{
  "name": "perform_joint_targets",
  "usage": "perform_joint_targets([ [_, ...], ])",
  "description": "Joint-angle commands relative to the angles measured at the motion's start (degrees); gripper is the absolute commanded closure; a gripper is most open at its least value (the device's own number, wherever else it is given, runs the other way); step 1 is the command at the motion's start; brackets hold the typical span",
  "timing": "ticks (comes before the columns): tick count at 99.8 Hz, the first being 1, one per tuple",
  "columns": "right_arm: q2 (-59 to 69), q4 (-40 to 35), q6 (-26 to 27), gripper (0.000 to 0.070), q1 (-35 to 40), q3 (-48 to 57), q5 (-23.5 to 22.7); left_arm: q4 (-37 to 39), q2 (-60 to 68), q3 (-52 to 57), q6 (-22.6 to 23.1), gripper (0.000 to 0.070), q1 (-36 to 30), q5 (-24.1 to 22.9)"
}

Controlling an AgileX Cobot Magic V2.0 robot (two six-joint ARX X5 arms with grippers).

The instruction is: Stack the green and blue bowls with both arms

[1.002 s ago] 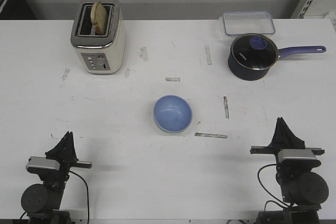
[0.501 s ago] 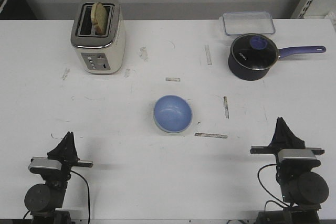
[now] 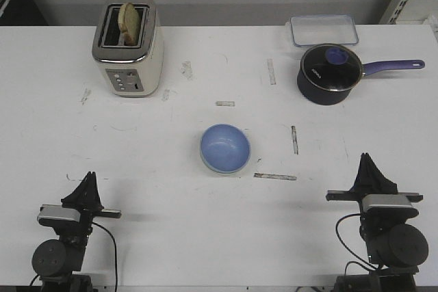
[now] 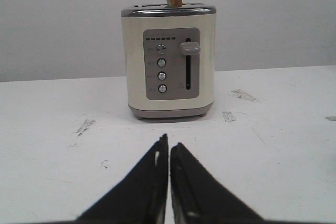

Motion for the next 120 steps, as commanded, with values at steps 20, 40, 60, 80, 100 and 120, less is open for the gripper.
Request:
perform_joint_targets([
  [20,-0.1,0.6,-0.3,0.0699,0.1,0.2,0.0,0.8,-0.1,-1.2,-0.1,0.0699,0.0,-0.2],
  [40,-1.4,-0.3,-0.3,0.0699,-0.1,-0.7,-0.2,0.7,-0.1,-1.2,-0.1,0.0699,0.0,-0.2],
  [60,-4.7,1.3,-0.2,0.0699,-0.6,-6.0,-3.3,0.8,-0.1,-1.2,-0.1,0.0699,0.0,-0.2],
  [80,-9.6,1.5,0.2,0.0699,-0.8,-13.2,-3.9,0.8,-0.1,-1.2,-0.1,0.0699,0.0,-0.2],
  [100,-15.0,2.0,0.2,0.0699,-0.8,-18.9,-4.6,0.8,-0.1,-1.2,-0.1,0.0699,0.0,-0.2],
  [120,-16.9,6.8,0.2,0.0699,-0.7,-23.5,-4.6,0.8,-0.1,-1.2,-0.1,0.0699,0.0,-0.2],
])
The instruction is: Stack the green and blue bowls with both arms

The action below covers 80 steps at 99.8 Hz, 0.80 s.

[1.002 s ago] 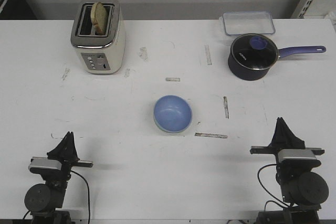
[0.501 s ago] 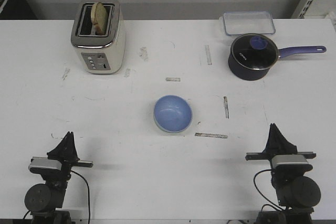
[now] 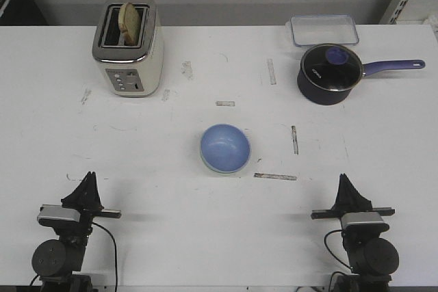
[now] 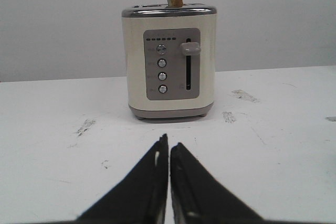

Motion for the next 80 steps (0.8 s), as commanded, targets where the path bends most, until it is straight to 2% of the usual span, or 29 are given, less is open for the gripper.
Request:
perform_joint_targets([
  [1,0.0,2.1,0.2,0.0699,0.0,-0.9,0.0,0.8,-0.1,-1.2,-0.1,0.0699,0.0,-0.2],
  [80,0.0,3.0,0.2,0.0699,0.0,-0.9,0.0,0.8,-0.1,-1.2,-0.1,0.0699,0.0,-0.2],
])
